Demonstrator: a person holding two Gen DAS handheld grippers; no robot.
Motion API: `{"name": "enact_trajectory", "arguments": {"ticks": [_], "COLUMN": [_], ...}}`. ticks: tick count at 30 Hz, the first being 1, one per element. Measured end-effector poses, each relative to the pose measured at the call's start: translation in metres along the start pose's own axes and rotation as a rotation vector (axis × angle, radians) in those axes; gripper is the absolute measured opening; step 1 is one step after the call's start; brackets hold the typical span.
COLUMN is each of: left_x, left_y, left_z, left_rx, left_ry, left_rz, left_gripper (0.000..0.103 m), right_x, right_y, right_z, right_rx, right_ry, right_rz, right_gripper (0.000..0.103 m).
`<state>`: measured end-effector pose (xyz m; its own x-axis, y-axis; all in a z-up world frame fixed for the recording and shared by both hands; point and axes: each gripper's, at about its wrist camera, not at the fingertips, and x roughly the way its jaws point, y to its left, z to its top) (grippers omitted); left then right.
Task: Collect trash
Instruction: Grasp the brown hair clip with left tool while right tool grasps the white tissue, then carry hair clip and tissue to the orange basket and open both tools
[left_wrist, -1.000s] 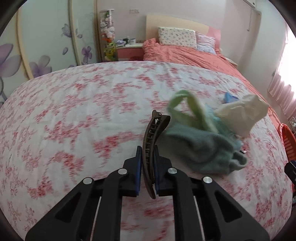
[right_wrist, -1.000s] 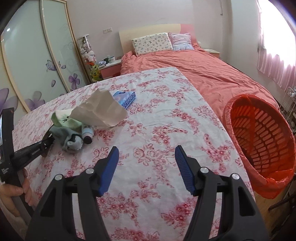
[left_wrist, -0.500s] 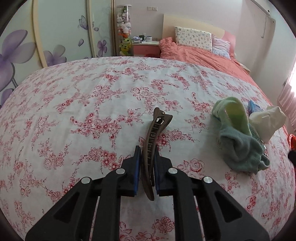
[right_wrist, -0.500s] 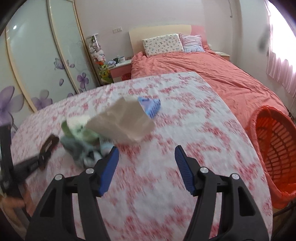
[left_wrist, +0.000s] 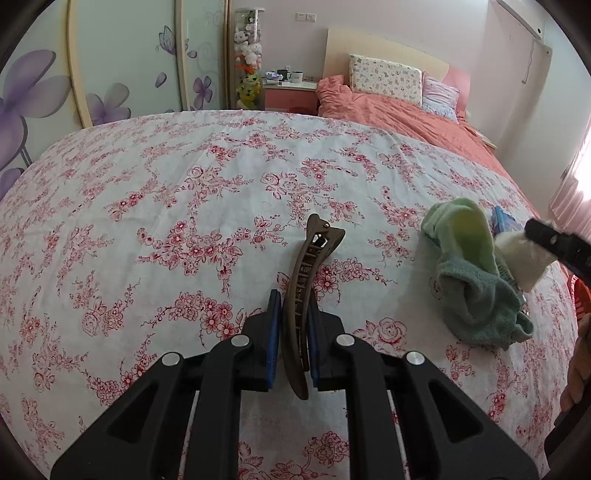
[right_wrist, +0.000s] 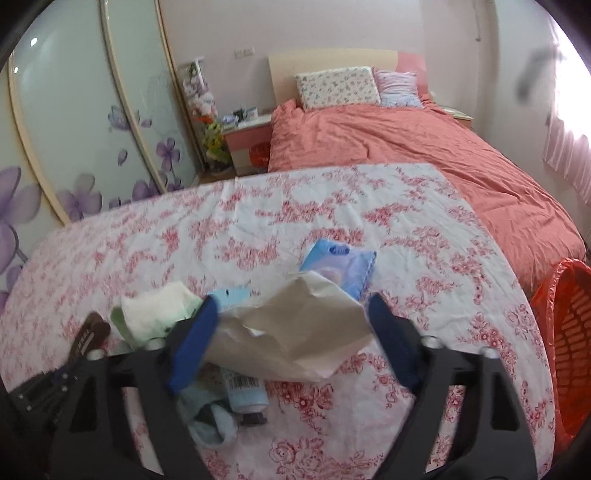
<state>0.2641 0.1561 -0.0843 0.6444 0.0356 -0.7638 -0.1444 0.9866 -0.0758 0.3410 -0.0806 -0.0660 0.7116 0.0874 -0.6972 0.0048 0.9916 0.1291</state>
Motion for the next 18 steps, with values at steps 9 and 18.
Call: {"name": "enact_trajectory", "arguments": {"ticks": [9,18], "left_x": [0.001,0.004], "left_y": [0.000,0.003], "left_z": [0.001,0.007], "left_rx": [0.016,-0.007], "left_ry": [0.001,0.004], "left_rz": [0.002,-0.027], "left_gripper": [0.013,0.013], "right_x": [-0.016,-0.045], "right_y": [-0.019,-0.025], "right_z": [-0.032,-0.039], "right_rx": [0.005,0.019], "right_ry": [0.051,-0.006], "right_rz": [0.061,0.110], "right_gripper": [0.008,0.002]}}
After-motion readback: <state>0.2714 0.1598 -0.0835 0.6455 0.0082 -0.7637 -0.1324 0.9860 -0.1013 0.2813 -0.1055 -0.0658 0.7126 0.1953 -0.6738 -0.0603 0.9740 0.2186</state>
